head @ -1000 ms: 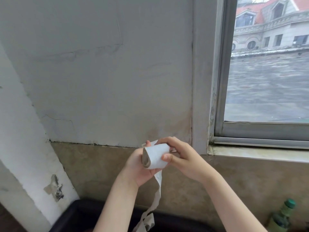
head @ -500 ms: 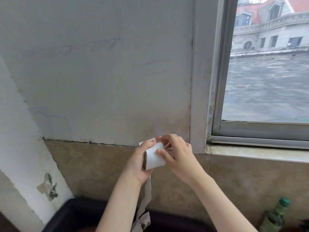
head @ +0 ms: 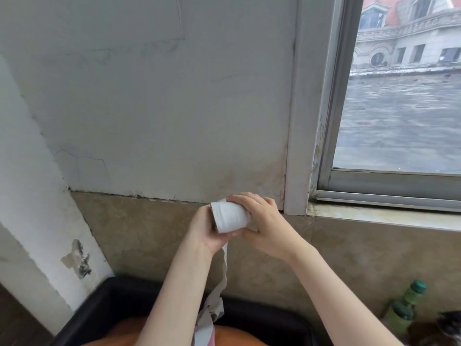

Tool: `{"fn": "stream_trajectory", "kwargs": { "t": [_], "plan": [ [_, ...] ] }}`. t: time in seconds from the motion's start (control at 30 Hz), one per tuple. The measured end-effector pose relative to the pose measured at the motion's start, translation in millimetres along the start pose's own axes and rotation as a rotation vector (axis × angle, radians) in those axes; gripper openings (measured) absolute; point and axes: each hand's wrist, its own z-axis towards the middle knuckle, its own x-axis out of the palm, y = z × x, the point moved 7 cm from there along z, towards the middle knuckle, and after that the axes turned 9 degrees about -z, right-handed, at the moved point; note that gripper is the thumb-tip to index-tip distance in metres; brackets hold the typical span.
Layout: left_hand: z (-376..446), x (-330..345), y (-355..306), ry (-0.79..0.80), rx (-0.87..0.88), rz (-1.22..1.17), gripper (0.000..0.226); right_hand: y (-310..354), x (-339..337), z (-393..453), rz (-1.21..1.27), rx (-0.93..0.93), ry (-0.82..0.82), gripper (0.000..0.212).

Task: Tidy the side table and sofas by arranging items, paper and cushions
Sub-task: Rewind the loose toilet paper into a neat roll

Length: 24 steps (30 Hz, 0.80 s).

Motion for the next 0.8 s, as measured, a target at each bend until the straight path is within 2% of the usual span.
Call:
{"fn": "stream_trajectory", "kwargs": {
  "t": [0.27,0.37,0.47,0.57,0.73,0.8],
  "plan": [
    [1,-1,10,0.079,-0.020,-0.019,0.031,-7,-2,-8,0.449,0.153,0.045,0.038],
    [2,-2,14,0.166,-0.011,-0.020,0.017,-4,-8,-10,0.555,0.139,0.016,0.034],
    [3,-5,16,0.177,-0.016,-0.084,0.021,3,-7,-9,0.541,0.103,0.047,0.037],
    [4,-9,16,0.117,-0.073,-0.109,0.045,3,-4,-11,0.493,0.095,0.102,0.036],
    [-1,-1,10,0.108,-0.084,0.046,0.069,-11,8,-13,0.339,0.188,0.197,0.035],
    [-3,-1,13,0.132,-0.093,0.075,0.071,-16,11,-12,0.292,0.237,0.213,0.035]
  ]
}}
